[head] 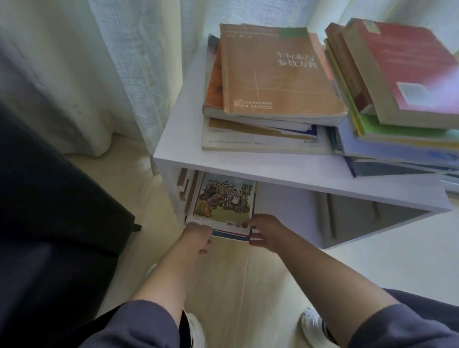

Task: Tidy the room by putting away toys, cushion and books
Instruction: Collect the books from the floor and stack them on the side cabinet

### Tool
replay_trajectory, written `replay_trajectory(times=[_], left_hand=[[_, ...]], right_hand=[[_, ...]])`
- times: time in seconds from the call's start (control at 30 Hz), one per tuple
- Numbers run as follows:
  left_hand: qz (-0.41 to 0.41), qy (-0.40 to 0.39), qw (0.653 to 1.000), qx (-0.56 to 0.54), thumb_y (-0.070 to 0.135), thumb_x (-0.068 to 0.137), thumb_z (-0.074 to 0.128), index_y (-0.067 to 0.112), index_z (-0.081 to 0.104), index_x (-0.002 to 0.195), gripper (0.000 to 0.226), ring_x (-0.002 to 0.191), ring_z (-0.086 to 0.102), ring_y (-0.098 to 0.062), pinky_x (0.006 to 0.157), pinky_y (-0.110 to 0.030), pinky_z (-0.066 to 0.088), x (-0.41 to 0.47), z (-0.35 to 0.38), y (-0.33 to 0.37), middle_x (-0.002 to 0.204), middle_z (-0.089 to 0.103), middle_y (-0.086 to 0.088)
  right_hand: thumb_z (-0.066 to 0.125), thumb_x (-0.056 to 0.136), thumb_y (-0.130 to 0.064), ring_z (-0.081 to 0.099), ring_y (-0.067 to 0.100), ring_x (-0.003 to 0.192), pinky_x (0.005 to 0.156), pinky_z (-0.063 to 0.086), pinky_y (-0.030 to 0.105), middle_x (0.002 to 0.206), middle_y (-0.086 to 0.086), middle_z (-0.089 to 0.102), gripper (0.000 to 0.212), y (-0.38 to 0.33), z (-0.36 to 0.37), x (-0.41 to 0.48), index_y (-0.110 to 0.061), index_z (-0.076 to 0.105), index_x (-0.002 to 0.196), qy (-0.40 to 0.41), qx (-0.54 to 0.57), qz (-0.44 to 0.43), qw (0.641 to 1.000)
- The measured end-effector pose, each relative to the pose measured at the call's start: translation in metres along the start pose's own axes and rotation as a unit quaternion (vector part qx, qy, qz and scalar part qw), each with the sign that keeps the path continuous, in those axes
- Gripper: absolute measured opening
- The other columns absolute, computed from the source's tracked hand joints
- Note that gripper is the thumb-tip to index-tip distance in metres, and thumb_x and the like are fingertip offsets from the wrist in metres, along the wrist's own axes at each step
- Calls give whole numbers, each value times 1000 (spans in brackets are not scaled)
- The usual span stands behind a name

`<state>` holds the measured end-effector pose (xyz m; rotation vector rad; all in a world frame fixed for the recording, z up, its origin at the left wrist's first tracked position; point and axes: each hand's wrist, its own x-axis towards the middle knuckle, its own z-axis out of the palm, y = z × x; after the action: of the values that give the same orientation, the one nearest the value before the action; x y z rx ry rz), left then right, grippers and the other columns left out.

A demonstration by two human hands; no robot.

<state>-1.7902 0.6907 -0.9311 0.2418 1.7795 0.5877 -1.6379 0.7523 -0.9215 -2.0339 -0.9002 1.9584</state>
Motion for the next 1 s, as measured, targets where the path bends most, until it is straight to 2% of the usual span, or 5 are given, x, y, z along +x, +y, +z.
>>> replay_trajectory(times=[0.2,0.53,0.67,0.87,1.0], left_hand=[[147,-89,908,383,24,96,49,8,67,102,25,89,68,-20,74,-31,56,-111,-16,61,100,71,-5],[407,-31,893,193,25,94,56,18,69,91,16,70,71,-13,59,-25,54,-225,-43,120,81,73,2],[482,158,846,165,24,89,61,25,66,91,6,78,61,-5,71,-24,48,-211,-47,137,86,66,10],[455,188,848,195,23,91,59,27,62,91,5,77,54,-2,62,-21,40,-198,-44,143,85,61,11],[433,214,854,193,25,91,57,25,58,86,5,75,55,-7,63,-26,43,-192,-50,153,82,60,7]], right_hand=[[55,92,-7,65,28,102,84,55,38,107,12,68,15,-26,-24,-85,-16,64,101,16,-153,-213,965],[54,93,-7,71,12,80,71,58,23,88,1,73,17,-74,-68,-223,-17,68,89,17,-245,-405,881],[60,90,-20,57,7,106,91,46,20,114,-7,62,24,-107,-70,-226,-22,62,114,185,-336,-530,756],[62,85,-51,0,30,150,120,6,55,163,0,2,90,-163,-46,-186,-37,5,152,218,-584,-480,617],[50,98,-40,20,36,146,114,27,52,162,6,13,70,-175,-44,-160,-34,6,152,253,-661,-471,527]])
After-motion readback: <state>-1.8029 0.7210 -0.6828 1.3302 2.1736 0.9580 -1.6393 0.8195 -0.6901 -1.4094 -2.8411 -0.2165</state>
